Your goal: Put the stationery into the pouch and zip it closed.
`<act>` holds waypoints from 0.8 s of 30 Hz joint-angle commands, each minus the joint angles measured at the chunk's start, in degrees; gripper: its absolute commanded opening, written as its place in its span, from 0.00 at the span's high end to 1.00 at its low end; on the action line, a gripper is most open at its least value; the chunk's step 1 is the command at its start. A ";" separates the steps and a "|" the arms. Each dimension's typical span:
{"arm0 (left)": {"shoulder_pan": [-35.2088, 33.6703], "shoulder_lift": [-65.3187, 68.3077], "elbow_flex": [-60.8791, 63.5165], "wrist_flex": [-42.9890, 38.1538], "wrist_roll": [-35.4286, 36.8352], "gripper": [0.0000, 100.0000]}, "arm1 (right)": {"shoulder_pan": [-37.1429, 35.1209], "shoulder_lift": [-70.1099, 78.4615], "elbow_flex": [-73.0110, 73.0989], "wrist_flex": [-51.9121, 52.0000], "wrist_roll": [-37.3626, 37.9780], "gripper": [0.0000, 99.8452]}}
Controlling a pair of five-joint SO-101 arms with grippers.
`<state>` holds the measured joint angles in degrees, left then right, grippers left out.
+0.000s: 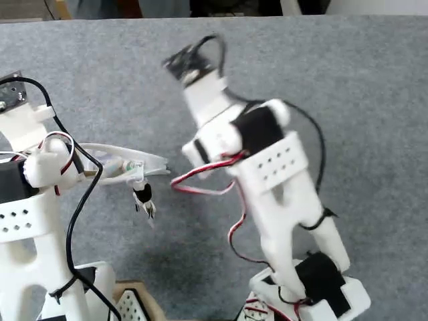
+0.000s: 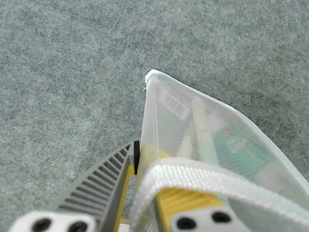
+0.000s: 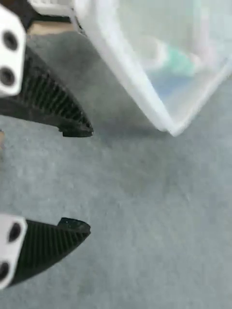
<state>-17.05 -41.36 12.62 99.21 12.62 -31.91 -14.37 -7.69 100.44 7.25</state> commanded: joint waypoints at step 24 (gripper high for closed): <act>-3.91 -0.26 -1.36 -3.87 2.37 0.97 | -29.80 -20.88 18.33 -12.40 -2.55 0.72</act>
<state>-20.22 -41.27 12.62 97.19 14.29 -60.40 -33.98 9.98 91.65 5.32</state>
